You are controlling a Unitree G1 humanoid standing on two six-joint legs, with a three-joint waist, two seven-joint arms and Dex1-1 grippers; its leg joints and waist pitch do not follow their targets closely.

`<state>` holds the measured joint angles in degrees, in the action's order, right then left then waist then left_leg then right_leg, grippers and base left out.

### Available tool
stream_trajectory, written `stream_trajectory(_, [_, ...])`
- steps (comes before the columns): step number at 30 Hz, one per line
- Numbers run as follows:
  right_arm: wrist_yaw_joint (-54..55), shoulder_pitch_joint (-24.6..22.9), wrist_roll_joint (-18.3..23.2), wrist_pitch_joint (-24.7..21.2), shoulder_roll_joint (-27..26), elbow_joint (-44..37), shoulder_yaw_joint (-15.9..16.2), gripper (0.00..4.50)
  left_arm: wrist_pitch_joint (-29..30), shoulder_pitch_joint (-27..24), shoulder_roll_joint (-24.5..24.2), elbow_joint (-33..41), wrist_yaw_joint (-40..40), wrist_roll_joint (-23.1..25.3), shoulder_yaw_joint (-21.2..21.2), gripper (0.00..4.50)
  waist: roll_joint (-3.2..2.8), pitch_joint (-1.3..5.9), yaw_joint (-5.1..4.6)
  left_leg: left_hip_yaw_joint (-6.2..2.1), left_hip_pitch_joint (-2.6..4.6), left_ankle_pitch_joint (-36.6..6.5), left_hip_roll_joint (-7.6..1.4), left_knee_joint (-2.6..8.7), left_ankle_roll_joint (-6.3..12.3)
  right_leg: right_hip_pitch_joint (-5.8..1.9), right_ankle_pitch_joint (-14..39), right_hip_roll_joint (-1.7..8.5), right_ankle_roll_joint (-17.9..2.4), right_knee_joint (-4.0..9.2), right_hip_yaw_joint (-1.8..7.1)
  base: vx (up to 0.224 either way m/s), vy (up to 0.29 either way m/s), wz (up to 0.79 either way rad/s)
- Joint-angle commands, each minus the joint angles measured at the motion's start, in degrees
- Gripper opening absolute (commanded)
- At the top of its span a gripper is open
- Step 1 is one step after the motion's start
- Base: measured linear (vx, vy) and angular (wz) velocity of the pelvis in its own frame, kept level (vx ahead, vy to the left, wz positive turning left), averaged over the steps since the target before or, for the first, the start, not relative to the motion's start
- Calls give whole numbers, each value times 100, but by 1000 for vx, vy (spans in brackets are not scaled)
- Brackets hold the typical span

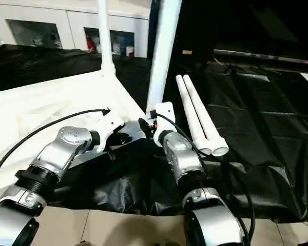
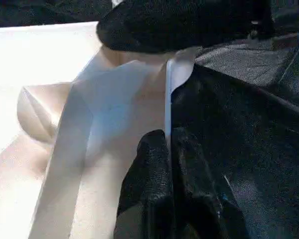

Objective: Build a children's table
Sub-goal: Rotate leg to tighten

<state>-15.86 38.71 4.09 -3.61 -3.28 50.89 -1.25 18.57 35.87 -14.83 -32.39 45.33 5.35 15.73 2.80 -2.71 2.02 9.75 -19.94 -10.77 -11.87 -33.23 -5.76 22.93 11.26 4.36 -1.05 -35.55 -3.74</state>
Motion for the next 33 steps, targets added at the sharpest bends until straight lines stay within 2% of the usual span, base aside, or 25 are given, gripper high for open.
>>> stream_trajectory(1, [-723, -35, 35, -74, -250, 201, 376, 361, -154, -1, 34, -65, -72, 27, 105, 0, -72, 287, 19, -48, 1, -1826, -103, 433, -26, -186, 2333, 352, -701, 593, 253, 0, 0, 0])
stream_trajectory(2, [-952, -57, 50, -37, -125, 102, 416, 361, -270, -44, -70, -23, 89, -1, 115, 0, -71, 295, 13, -58, -43, -1710, -105, 442, 0, -227, 2205, 361, -723, 574, 253, 0, 0, 0])
stream_trajectory(3, [-952, -57, 50, -37, -125, 102, 416, 361, -270, -44, -70, -23, 89, -1, 115, 0, -67, 295, 9, -50, -47, -1676, -109, 442, 13, -225, 2156, 353, -732, 568, 255, 0, 0, 0])
stream_trajectory(4, [-1340, -115, 57, -15, 78, -82, 515, 361, -376, -92, -194, 26, 282, -26, 134, 0, -77, 294, 22, -43, -22, -1654, -108, 433, 36, -209, 2104, 349, -765, 570, 253, 0, 0, 0])
stream_trajectory(7, [-2366, -262, 75, 30, 646, -535, 773, 361, -478, -219, -487, 180, 821, -96, 190, 0, -65, 307, 38, -22, -35, -1480, -122, 415, 143, -235, 1853, 353, -888, 545, 267, 0, 0, 0])
stream_trajectory(9, [-2880, -320, 60, 45, 928, -729, 866, 361, -545, -275, -619, 254, 1070, -117, 206, 0, -65, 342, 54, -6, -47, -1137, -130, 396, 214, -271, 1305, 349, -1014, 485, 270, 0, 0, 0])
stream_trajectory(10, [-3129, -350, 58, 38, 1071, -834, 922, 361, -612, -299, -681, 283, 1196, -140, 212, 0, -29, 341, 62, 0, -53, -921, -123, 386, 287, -293, 997, 335, -1116, 453, 260, 0, 0, 0])
stream_trajectory(11, [-3355, -373, 49, 24, 1209, -925, 970, 361, -629, -323, -742, 320, 1317, -167, 221, 0, -49, 347, 59, 13, -53, -772, -127, 374, 337, -287, 718, 334, -1212, 420, 264, 0, 0, 0])
stream_trajectory(14, [-3954, -408, 35, -58, 1576, -1163, 1080, 361, -769, -405, -968, 448, 1752, -270, 289, 0, -55, 358, 59, 17, -57, -558, -126, 360, 460, -314, 214, 322, -1383, 360, 255, 0, 0, 0])
stream_trajectory(17, [-4154, -398, 34, -79, 1698, -1238, 1095, 361, -779, -464, -1083, 570, 2027, -368, 318, 0, -51, 364, 59, 25, -30, -605, -131, 353, 487, -317, 109, 325, -1497, 345, 258, 0, 0, 0])
stream_trajectory(18, [-4226, -383, 51, -104, 1750, -1266, 1096, 361, -768, -499, -1151, 652, 2191, -412, 343, 0, -92, 371, 69, 25, -13, -573, -132, 349, 483, -313, 39, 328, -1526, 334, 262, 0, 0, 0])
stream_trajectory(19, [-4349, -377, 115, -166, 1813, -1340, 1104, 361, -820, -544, -1231, 751, 2377, -444, 362, 0, -75, 374, 65, 31, -11, -526, -134, 346, 503, -320, -126, 321, -1588, 323, 263, 0, 0, 0])
stream_trajectory(21, [-4443, -370, 158, -196, 1840, -1390, 1112, 361, -839, -544, -1254, 749, 2409, -439, 346, 0, -87, 364, 90, 48, 11, -619, -140, 346, 503, -307, -106, 318, -1630, 334, 261, 0, 0, 0])
stream_trajectory(23, [-4475, -369, 169, -203, 1847, -1406, 1117, 361, -847, -541, -1260, 740, 2418, -435, 340, 0, -81, 357, 105, 48, 7, -677, -146, 353, 474, -309, -4, 321, -1613, 336, 262, 0, 0, 0])
stream_trajectory(27, [-4584, -378, 119, -193, 1894, -1451, 1202, 361, -895, -512, -1294, 688, 2437, -432, 344, 0, -71, 350, 142, 36, 9, -798, -145, 369, 297, -313, 299, 328, -1484, 351, 265, 0, 0, 0])
stream_trajectory(33, [-4640, -414, 9, -160, 1932, -1471, 1259, 331, -919, -509, -1303, 688, 2456, -430, 338, 0, -65, 364, 144, 38, -1, -679, -132, 352, 309, -323, 134, 322, -1480, 332, 268, 0, 0, 0])
